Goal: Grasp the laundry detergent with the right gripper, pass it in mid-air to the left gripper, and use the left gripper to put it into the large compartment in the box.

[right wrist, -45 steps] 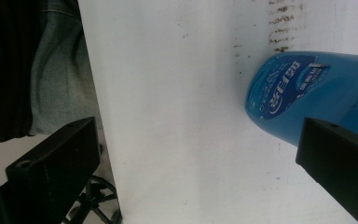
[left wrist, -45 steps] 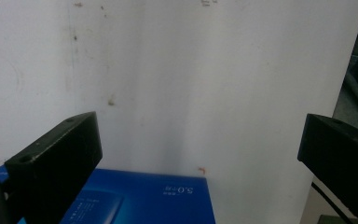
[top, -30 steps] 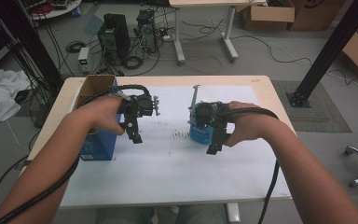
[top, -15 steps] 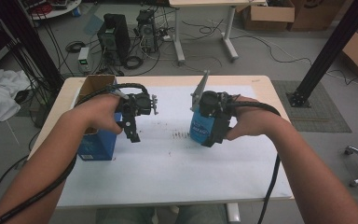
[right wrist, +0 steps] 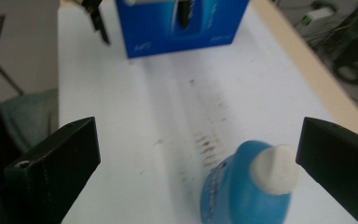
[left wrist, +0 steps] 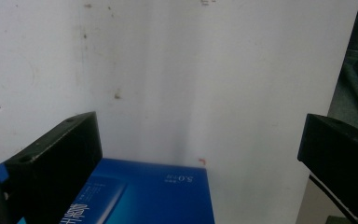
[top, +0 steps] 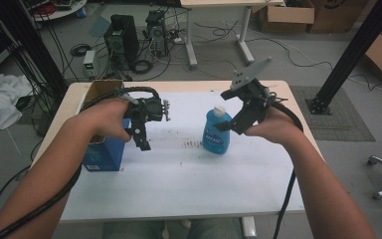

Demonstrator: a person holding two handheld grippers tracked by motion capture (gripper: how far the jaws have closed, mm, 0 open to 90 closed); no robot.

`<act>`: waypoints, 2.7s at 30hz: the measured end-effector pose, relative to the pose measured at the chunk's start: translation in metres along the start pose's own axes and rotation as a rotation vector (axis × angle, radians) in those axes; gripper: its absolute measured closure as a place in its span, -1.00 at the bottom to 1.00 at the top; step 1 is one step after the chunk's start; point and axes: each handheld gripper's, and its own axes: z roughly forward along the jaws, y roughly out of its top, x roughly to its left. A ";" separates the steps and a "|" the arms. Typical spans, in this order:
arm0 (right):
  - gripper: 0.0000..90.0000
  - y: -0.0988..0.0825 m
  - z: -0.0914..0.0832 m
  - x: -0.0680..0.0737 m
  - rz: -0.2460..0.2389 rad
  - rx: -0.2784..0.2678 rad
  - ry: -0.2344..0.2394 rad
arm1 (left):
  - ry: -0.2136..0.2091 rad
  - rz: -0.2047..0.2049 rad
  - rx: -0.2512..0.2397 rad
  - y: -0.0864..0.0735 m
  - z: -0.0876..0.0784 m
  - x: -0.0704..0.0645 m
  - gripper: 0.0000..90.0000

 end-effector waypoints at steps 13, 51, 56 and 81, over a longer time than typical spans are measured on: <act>-1.00 -0.049 -0.050 -0.024 0.159 -0.207 -0.179 | 0.011 0.003 0.007 0.004 -0.005 -0.003 -1.00; -1.00 -0.178 0.068 -0.015 0.228 -0.237 -0.105 | 0.021 0.009 -0.018 -0.004 -0.010 -0.008 -1.00; -1.00 -0.181 0.084 -0.020 0.239 -0.233 -0.094 | 0.023 0.005 -0.017 -0.007 -0.009 -0.009 -1.00; -0.96 -0.183 0.131 -0.031 0.229 -0.283 -0.105 | 0.024 0.012 -0.015 -0.006 -0.009 -0.013 -1.00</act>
